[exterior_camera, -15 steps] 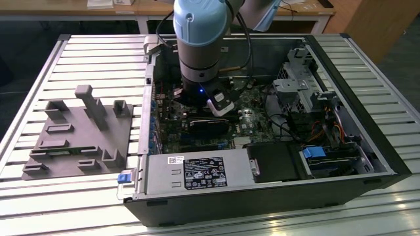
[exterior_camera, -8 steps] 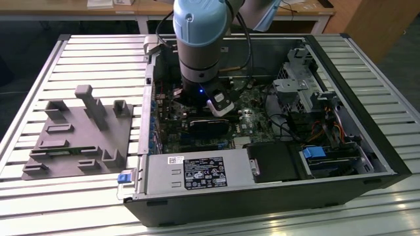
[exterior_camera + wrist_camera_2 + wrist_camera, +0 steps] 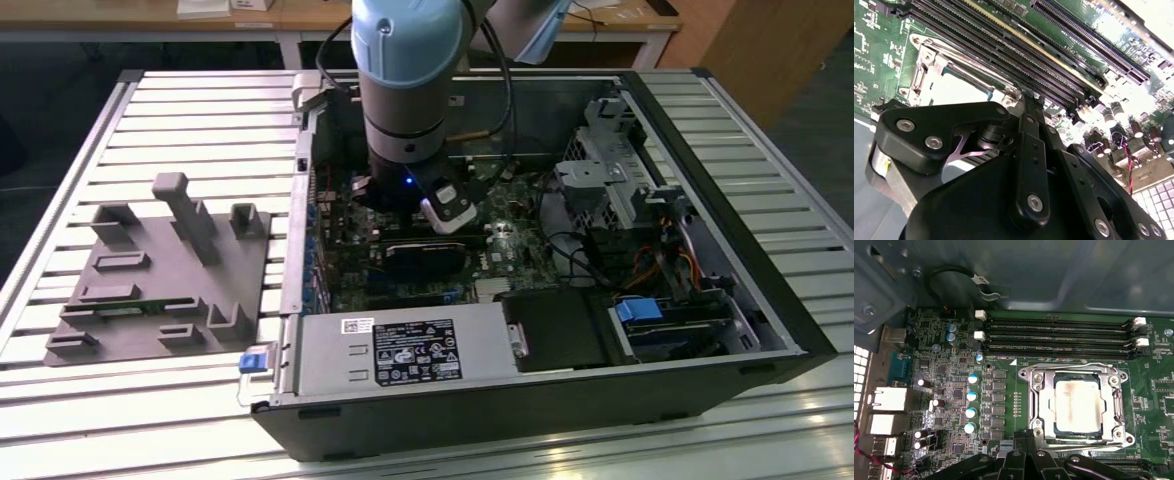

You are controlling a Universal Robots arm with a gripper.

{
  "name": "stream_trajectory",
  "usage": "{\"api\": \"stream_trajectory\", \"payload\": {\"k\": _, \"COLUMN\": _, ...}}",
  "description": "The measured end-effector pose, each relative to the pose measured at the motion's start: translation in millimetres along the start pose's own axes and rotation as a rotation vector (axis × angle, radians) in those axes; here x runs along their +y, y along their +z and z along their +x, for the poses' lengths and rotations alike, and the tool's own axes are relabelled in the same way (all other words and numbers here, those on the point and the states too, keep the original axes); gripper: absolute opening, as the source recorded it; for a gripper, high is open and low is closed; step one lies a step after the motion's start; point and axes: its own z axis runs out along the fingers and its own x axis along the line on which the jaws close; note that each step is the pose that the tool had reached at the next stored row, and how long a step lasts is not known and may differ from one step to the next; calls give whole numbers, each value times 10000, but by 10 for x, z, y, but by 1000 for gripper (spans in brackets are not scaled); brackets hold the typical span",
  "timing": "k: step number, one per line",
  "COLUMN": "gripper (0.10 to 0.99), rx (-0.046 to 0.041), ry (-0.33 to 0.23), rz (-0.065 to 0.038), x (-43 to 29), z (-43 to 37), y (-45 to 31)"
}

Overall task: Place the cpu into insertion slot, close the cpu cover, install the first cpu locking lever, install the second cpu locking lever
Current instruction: 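Install the second cpu locking lever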

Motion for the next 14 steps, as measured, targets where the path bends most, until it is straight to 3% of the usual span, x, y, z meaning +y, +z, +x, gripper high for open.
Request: {"api": "stream_trajectory", "payload": {"k": 14, "gripper": 106, "rx": -2, "ry": 0, "rz": -3, "x": 24, "z": -4, "y": -92}}
